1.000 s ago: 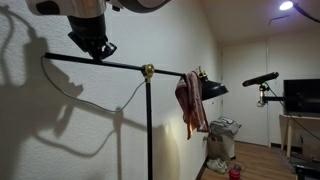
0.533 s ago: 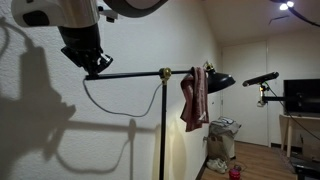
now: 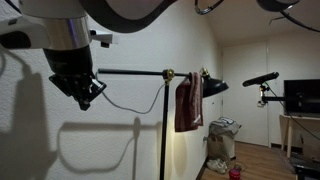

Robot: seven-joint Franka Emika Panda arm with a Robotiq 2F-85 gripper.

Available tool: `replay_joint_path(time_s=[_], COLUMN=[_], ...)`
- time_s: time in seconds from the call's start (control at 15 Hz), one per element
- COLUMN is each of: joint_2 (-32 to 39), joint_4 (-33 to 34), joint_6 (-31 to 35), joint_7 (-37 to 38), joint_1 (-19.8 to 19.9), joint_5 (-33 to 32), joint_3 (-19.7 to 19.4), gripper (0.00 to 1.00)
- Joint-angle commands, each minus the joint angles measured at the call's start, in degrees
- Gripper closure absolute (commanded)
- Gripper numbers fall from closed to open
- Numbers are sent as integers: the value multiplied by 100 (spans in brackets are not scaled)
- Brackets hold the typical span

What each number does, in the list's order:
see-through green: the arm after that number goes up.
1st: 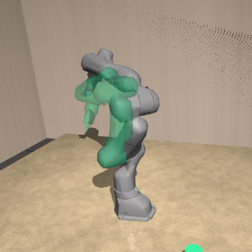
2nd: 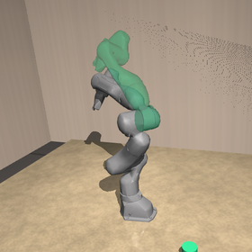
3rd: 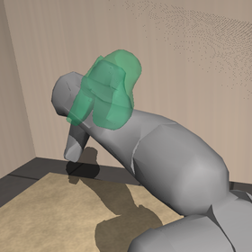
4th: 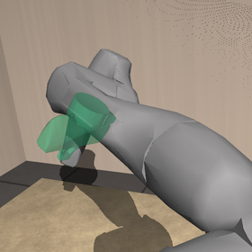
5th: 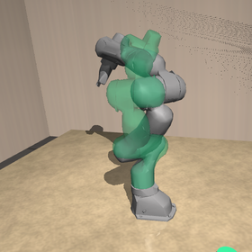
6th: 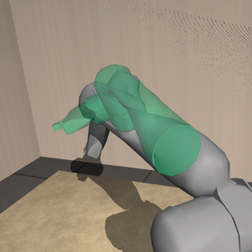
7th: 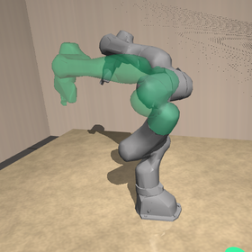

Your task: Move the lamp upwards

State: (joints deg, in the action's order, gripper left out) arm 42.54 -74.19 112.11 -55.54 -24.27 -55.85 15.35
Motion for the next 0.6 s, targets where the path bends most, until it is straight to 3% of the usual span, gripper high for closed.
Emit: replay_joint_path(time_s=[0.0,0.53], joint_2=[-39,-199], joint_4=[-171,-494], joint_6=[324,754], joint_7=[341,909], joint_1=[68,-393], joint_5=[351,58], joint_3=[150,397], gripper=[100,100])
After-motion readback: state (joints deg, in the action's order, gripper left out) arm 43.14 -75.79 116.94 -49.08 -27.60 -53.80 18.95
